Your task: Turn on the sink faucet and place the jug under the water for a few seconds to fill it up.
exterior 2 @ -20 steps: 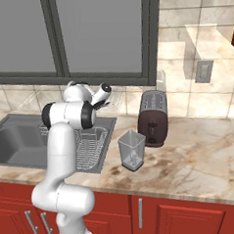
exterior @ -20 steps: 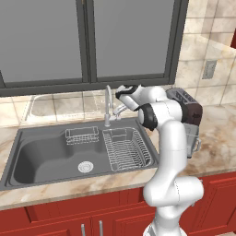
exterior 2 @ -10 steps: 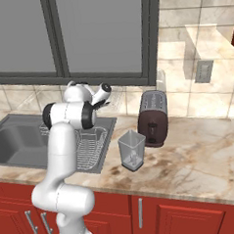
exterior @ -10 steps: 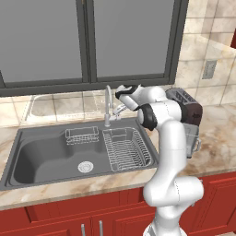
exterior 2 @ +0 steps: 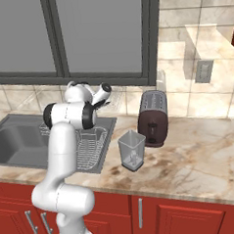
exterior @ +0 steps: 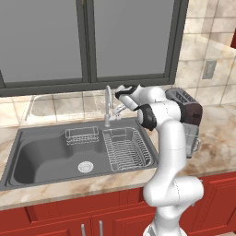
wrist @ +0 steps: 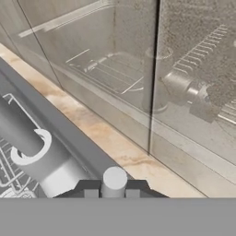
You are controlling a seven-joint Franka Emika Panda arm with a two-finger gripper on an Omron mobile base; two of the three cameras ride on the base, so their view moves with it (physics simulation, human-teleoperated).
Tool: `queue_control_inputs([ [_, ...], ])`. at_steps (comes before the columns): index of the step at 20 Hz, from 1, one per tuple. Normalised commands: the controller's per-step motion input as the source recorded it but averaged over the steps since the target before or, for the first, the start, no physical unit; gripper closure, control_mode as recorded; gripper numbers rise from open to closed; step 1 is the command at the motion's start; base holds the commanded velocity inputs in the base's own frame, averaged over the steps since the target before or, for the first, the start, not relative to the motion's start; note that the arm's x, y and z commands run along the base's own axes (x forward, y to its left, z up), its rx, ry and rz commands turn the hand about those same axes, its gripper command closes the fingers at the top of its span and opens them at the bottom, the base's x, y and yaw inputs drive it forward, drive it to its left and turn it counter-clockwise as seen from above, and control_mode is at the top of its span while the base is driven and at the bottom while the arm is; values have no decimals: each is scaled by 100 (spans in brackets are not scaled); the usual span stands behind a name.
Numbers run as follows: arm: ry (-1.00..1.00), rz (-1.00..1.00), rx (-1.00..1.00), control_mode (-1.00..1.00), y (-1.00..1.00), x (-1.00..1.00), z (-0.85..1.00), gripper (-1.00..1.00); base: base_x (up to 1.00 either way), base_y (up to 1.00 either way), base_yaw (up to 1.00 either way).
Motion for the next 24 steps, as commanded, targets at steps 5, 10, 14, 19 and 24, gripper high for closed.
queue_control_inputs([
  [5,-4,0,0,-100,-2,0,-3,100,0,0,0],
  [10,-3,0,0,-100,-21,0,-7,100,0,0,0],
  [14,-1,-2,2,-100,-38,8,-12,100,0,0,0],
  [19,0,-3,4,-100,-53,15,-16,100,0,0,0],
  [24,0,-3,5,-100,-61,16,-20,100,0,0,0],
])
